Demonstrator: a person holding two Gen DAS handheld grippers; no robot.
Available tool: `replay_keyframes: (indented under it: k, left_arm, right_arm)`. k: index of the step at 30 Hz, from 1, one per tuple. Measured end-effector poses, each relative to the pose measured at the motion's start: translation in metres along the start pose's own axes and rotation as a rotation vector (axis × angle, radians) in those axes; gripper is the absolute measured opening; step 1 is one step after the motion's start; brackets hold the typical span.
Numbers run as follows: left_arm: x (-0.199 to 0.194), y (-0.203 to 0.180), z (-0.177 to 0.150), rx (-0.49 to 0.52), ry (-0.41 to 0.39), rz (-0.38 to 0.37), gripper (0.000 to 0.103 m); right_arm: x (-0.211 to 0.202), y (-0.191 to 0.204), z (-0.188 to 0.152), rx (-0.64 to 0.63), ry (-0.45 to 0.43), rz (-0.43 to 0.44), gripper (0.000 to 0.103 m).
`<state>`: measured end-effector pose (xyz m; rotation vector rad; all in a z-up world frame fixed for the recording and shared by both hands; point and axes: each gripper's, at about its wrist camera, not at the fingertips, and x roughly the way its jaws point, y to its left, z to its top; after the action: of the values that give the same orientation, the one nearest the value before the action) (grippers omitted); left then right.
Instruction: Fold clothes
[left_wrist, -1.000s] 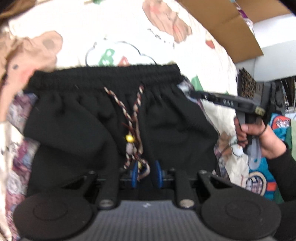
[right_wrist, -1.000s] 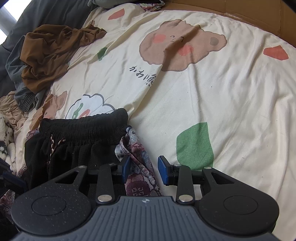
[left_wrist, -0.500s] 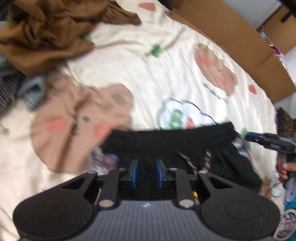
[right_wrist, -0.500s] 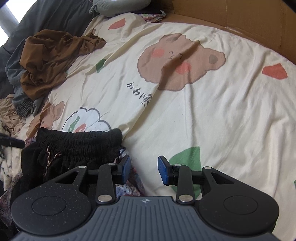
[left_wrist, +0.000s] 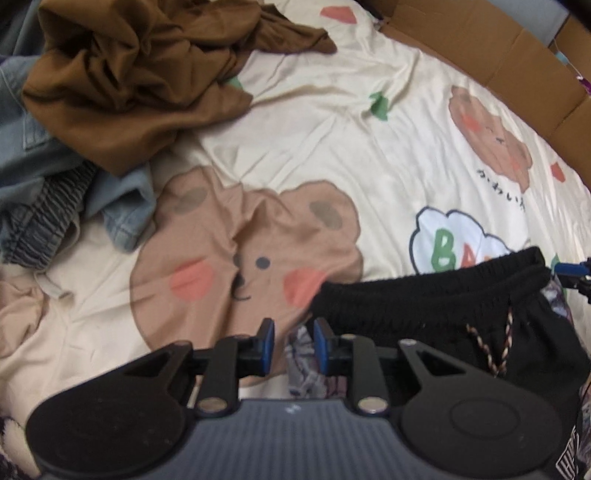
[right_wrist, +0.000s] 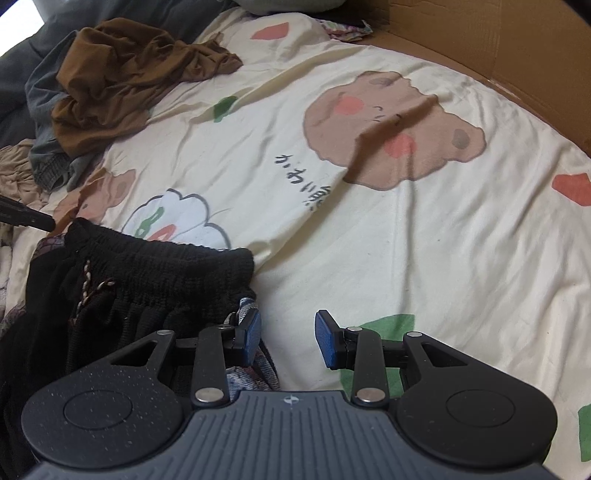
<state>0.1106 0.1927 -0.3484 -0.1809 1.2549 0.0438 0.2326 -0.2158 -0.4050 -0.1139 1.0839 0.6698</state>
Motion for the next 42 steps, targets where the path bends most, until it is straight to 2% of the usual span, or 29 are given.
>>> replay_keyframes:
  k: [10, 13, 15, 19, 25, 33, 42]
  left_arm:
    - [0.008, 0.001, -0.007, 0.036, 0.036, -0.019, 0.029]
    - [0.008, 0.001, -0.008, 0.042, 0.037, -0.02, 0.029]
    - [0.006, 0.003, -0.007, 0.041, 0.032, -0.017, 0.03]
    - [0.005, 0.005, -0.008, 0.04, 0.027, -0.01, 0.03]
    - [0.009, 0.009, -0.01, 0.053, 0.032, 0.005, 0.03]
    - [0.019, 0.007, -0.015, 0.09, 0.052, -0.036, 0.03]
    - [0.028, -0.003, -0.018, 0.155, 0.066, -0.039, 0.029]
  right_arm:
    - [-0.007, 0.022, -0.007, -0.083, 0.008, 0.081, 0.039]
    - [-0.004, 0.027, -0.008, -0.115, 0.018, 0.073, 0.039]
    - [-0.009, 0.019, -0.005, -0.085, -0.002, 0.08, 0.039]
    - [-0.011, 0.002, -0.001, -0.05, -0.014, 0.019, 0.039]
    - [-0.001, 0.005, -0.006, -0.062, 0.018, 0.026, 0.039]
    - [0.003, 0.013, -0.01, -0.088, 0.036, 0.037, 0.039]
    - [0.011, 0.029, -0.01, -0.148, 0.051, 0.053, 0.039]
